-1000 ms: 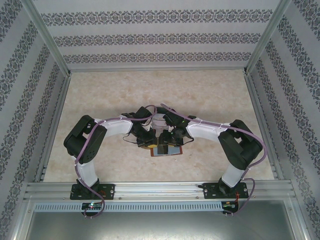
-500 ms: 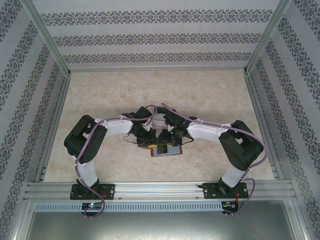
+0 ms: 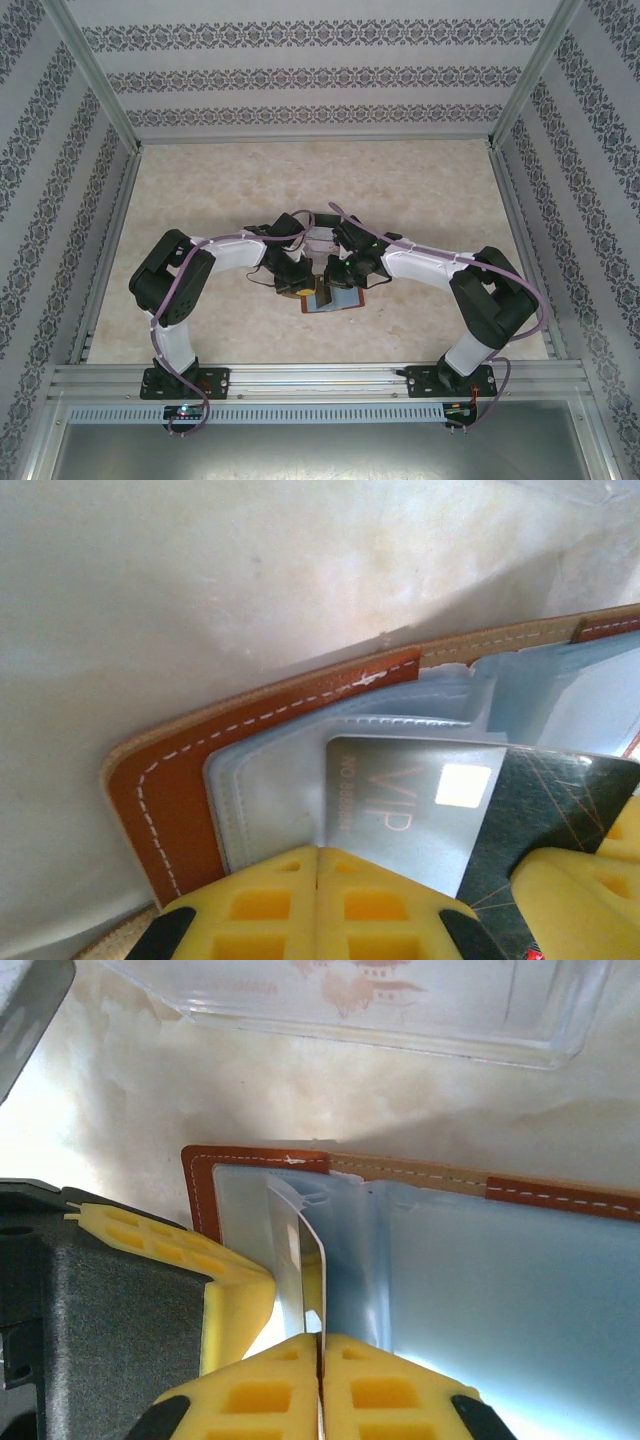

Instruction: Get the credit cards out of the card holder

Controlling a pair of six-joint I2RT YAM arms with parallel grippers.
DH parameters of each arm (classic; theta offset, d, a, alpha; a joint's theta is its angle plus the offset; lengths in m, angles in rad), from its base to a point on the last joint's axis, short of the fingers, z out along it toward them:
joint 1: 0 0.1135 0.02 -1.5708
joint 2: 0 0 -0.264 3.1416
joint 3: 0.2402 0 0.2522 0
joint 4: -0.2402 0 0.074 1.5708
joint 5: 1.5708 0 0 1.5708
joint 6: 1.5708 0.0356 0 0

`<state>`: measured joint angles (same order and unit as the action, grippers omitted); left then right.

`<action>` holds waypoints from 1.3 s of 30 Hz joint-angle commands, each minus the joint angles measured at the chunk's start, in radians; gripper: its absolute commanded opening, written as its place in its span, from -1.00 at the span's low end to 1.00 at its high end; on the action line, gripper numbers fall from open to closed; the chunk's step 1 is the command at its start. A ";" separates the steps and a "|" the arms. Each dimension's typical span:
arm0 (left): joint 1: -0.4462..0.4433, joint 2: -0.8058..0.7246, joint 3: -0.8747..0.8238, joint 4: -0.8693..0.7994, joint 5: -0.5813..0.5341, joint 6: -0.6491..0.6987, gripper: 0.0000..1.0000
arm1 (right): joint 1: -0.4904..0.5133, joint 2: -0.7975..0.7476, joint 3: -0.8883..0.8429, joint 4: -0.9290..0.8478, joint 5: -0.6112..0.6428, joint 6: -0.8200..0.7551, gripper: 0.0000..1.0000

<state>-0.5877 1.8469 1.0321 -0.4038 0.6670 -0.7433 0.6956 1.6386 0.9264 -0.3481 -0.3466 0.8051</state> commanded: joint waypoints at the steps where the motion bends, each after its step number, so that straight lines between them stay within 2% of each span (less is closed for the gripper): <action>1: -0.007 0.049 -0.017 -0.063 -0.056 0.016 -1.00 | -0.006 -0.009 0.001 -0.030 0.031 -0.025 -0.89; 12: -0.006 0.050 -0.017 -0.066 -0.058 0.015 -1.00 | -0.006 -0.034 0.035 -0.214 0.203 -0.101 -0.97; 39: -0.007 0.048 -0.018 -0.069 -0.059 0.013 -1.00 | -0.003 -0.041 0.069 -0.297 0.277 -0.130 -1.00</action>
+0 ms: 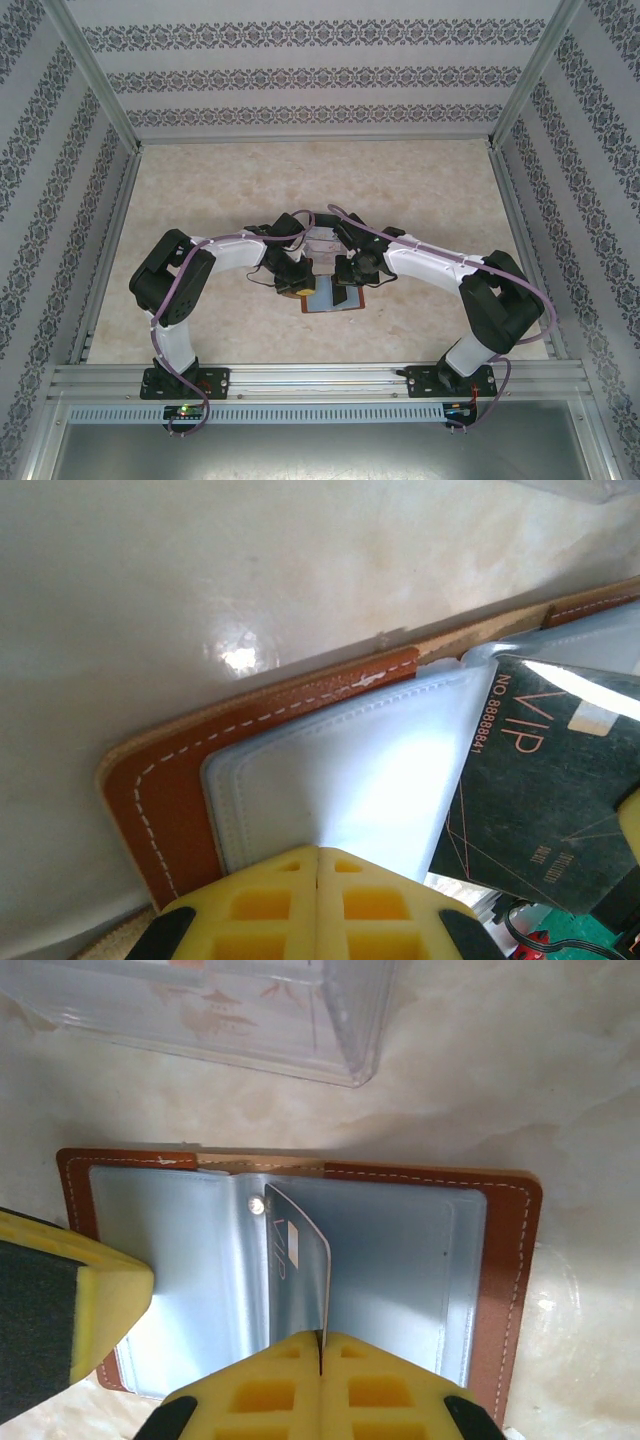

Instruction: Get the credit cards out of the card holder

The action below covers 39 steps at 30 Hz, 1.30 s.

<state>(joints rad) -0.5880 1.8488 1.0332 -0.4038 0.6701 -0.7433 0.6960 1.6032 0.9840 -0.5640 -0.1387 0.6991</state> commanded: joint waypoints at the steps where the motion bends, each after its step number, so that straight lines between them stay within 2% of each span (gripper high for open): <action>1: -0.007 0.045 -0.018 -0.068 -0.063 0.012 -1.00 | -0.003 -0.005 0.014 -0.084 0.071 -0.023 -1.00; 4: -0.007 0.044 -0.017 -0.069 -0.062 0.013 -1.00 | 0.003 -0.002 0.019 -0.080 0.064 -0.027 -1.00; 7: -0.006 0.045 -0.017 -0.067 -0.062 0.013 -1.00 | 0.005 0.008 0.011 -0.033 -0.008 -0.015 -0.99; 9: -0.007 0.045 -0.017 -0.068 -0.062 0.013 -1.00 | 0.010 0.022 0.006 -0.002 -0.055 0.006 -0.91; 13: -0.007 0.043 -0.017 -0.066 -0.061 0.011 -1.00 | 0.033 0.046 0.018 0.006 -0.073 0.032 -0.75; 19: -0.006 0.041 -0.017 -0.066 -0.061 0.012 -1.00 | 0.062 0.054 0.030 -0.006 -0.078 0.063 -0.72; 25: -0.006 0.041 -0.019 -0.064 -0.061 0.013 -1.00 | 0.071 0.026 0.019 -0.017 -0.063 0.080 -0.72; 31: -0.006 0.019 -0.008 -0.076 -0.063 0.011 -1.00 | 0.071 0.011 0.033 -0.049 -0.033 0.070 -0.91; 39: -0.006 -0.050 0.043 -0.131 -0.094 0.018 -0.98 | 0.043 -0.046 0.055 -0.095 -0.032 -0.011 -1.00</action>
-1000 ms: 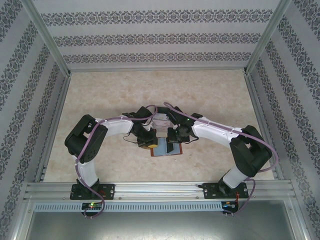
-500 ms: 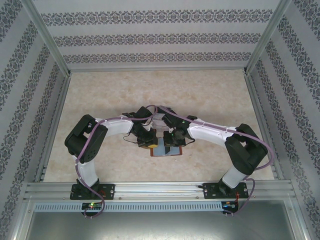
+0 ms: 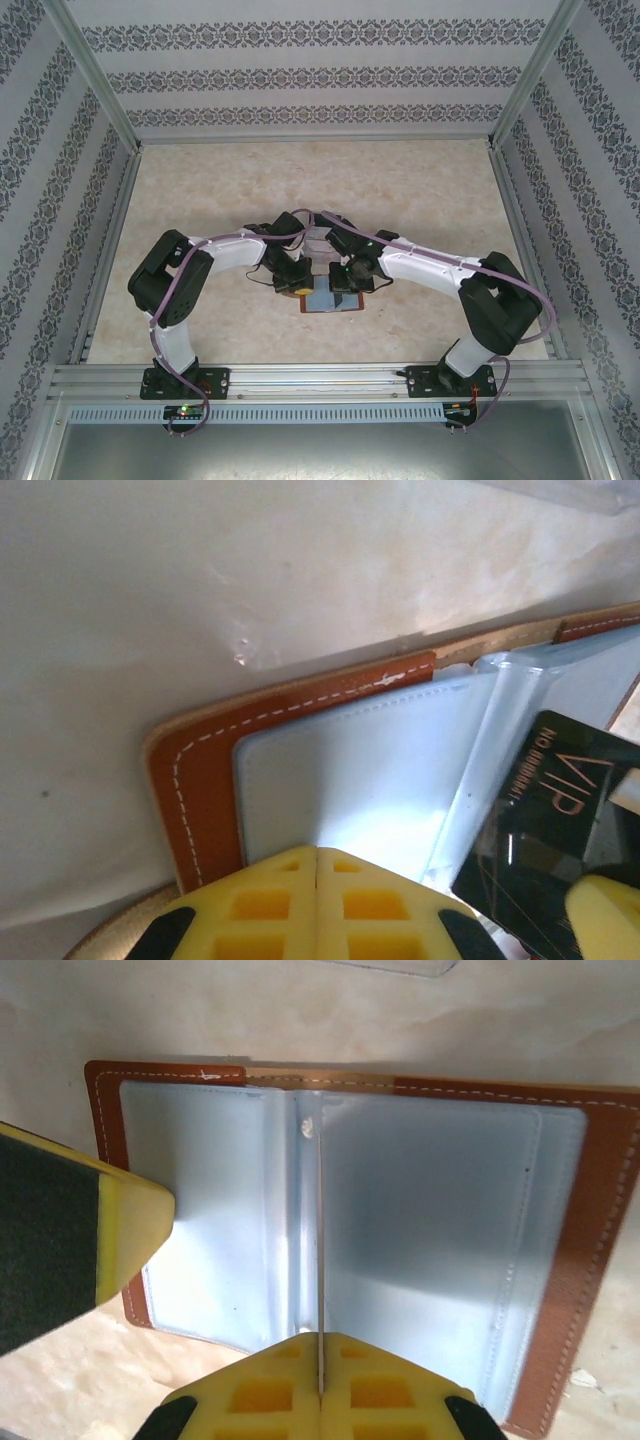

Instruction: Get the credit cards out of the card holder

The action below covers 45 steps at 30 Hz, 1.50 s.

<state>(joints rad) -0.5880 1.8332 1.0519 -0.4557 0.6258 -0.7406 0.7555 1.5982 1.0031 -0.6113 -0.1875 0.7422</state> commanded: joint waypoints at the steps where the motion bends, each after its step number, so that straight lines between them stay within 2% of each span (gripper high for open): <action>1: -0.006 -0.042 0.030 -0.087 -0.054 0.018 -0.97 | -0.023 -0.044 0.045 -0.060 0.010 -0.093 -1.00; 11: 0.008 -0.080 0.017 -0.092 -0.079 0.022 -0.96 | -0.057 -0.046 0.135 -0.206 -0.017 -0.762 -0.96; 17: 0.033 -0.084 -0.008 -0.098 -0.078 0.037 -0.96 | -0.059 -0.022 0.185 -0.311 -0.029 -1.229 -1.00; 21: 0.044 -0.100 -0.019 -0.104 -0.085 0.039 -0.96 | -0.066 0.012 0.255 -0.379 0.008 -1.410 -1.00; 33: 0.095 -0.178 -0.092 -0.110 -0.102 0.041 -0.94 | -0.147 0.206 0.584 -0.527 -0.020 -1.621 -1.00; 45: 0.102 -0.218 -0.153 -0.086 -0.106 0.011 -0.92 | -0.219 0.493 1.019 -0.683 -0.033 -1.698 -1.00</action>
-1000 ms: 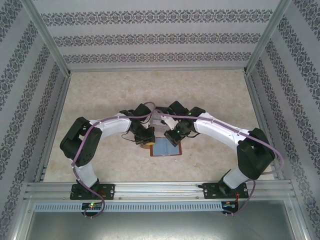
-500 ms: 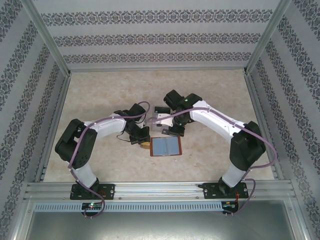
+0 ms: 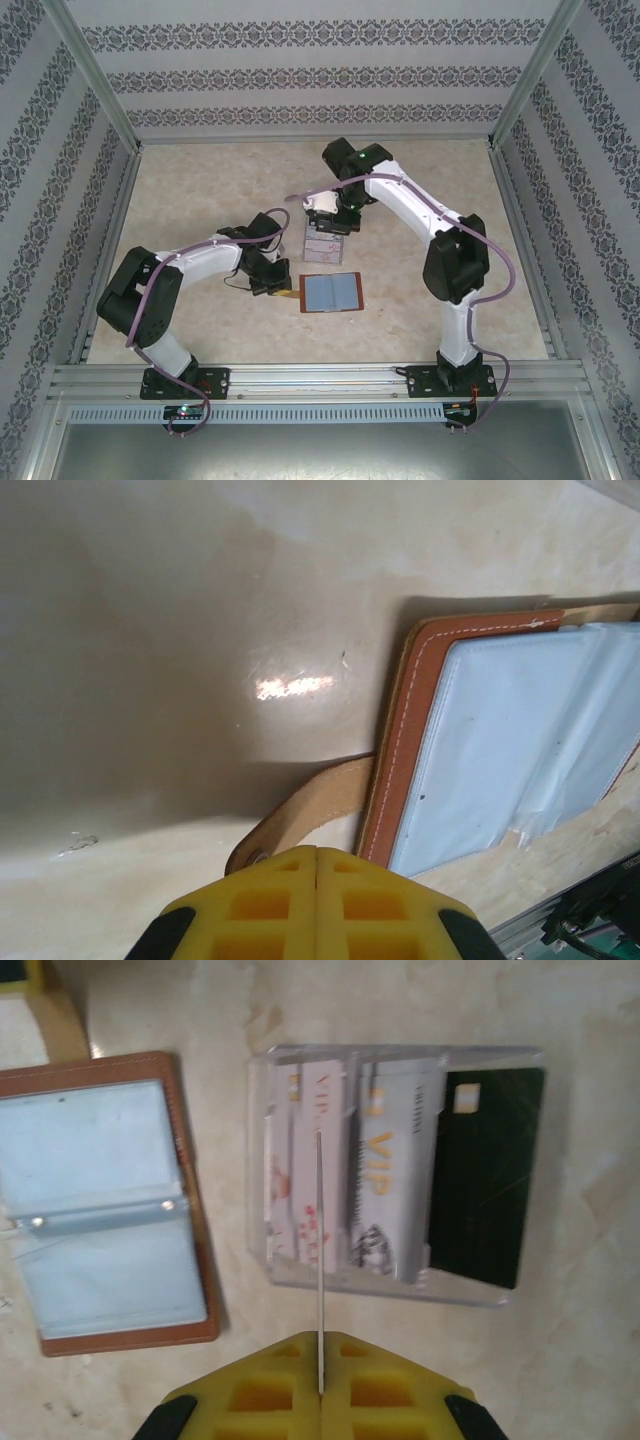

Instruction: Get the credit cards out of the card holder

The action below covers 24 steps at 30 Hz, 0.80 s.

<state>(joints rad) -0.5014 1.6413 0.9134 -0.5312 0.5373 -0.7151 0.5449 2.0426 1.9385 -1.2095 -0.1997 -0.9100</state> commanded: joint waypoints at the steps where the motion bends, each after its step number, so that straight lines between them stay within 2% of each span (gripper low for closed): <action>1: 0.016 -0.027 -0.015 -0.010 -0.018 -0.016 -0.92 | -0.010 0.074 0.121 -0.097 -0.023 -0.050 -1.00; 11: 0.020 -0.013 -0.003 -0.013 -0.018 -0.022 -0.92 | -0.020 0.327 0.489 -0.225 -0.008 -0.072 -0.98; 24: 0.029 -0.009 -0.018 -0.015 -0.014 -0.020 -0.92 | -0.030 0.435 0.554 -0.243 0.003 -0.070 -0.94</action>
<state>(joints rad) -0.4885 1.6409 0.9066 -0.5312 0.5373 -0.7292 0.5255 2.4546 2.4657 -1.4109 -0.1955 -0.9722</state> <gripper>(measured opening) 0.043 0.044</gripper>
